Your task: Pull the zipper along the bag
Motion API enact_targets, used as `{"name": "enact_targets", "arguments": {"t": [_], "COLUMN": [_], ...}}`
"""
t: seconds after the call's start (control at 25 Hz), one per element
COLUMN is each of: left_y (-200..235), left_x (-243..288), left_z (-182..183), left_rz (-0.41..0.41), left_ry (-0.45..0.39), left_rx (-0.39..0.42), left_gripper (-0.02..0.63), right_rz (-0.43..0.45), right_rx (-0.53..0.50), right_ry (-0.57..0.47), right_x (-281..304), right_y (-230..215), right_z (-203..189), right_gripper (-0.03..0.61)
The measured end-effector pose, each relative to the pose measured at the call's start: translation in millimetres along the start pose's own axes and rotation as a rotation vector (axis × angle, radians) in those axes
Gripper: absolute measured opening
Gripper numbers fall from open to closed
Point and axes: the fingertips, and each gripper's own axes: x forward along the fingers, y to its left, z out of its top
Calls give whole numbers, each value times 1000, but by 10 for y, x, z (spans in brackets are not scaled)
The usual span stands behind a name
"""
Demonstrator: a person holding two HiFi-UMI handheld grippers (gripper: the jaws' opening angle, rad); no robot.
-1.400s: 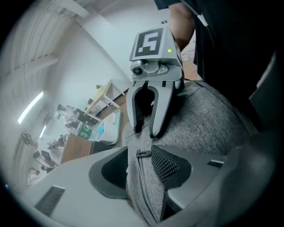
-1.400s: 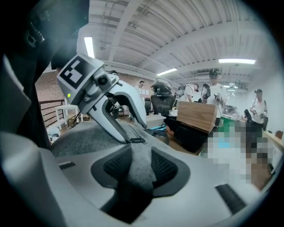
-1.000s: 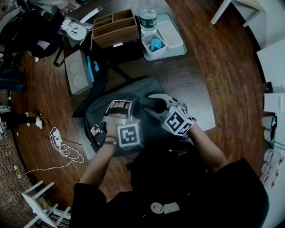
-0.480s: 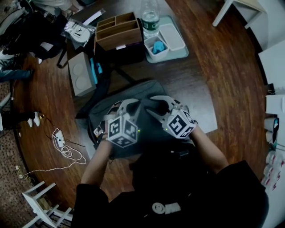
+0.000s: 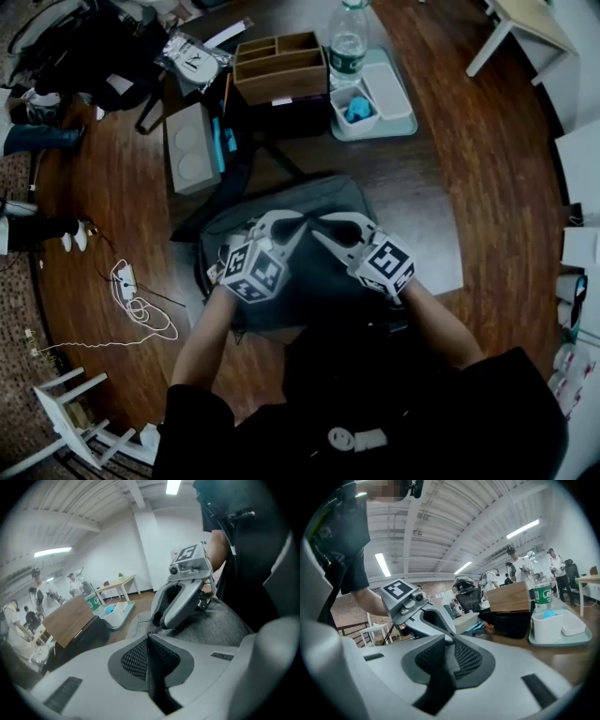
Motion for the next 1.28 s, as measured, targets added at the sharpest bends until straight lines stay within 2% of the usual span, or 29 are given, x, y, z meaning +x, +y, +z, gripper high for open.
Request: {"name": "enact_targets", "arguments": {"t": [0.08,0.24,0.32,0.4,0.56,0.76,0.96,1.28], "left_y": [-15,-54,-26,-33,-62,50,58,84], "left_x": [-5,-63,-98,-102,-245,-457,-562,-796], "left_z": [-22,-106,-166,-234,-308,-433,-558,-815], "left_rz": [-1,-43,-73,-88,-76,-33,-24,-7], "left_ry": [6,19,7,3,-14,-9,11,54], "left_rx": [113,455,519,523,449,394,369,325], "left_gripper": [5,3,3,3,3,3,5,5], "right_rz": [13,36,44,41,15,37,41,52], "right_rx": [-1,-4,-2,1,7,9,-11,-5], "right_ry": [1,-13,-18,-1,69,25,76,69], "right_x": [6,-1,1,-23,-78,22,5,19], "right_y": [3,3,-17,-27,23,24,36,35], "right_z": [-16,-15,-19,-58,-64,-32,-63,-102], "right_gripper": [72,72,72,72,72,74,75,75]}}
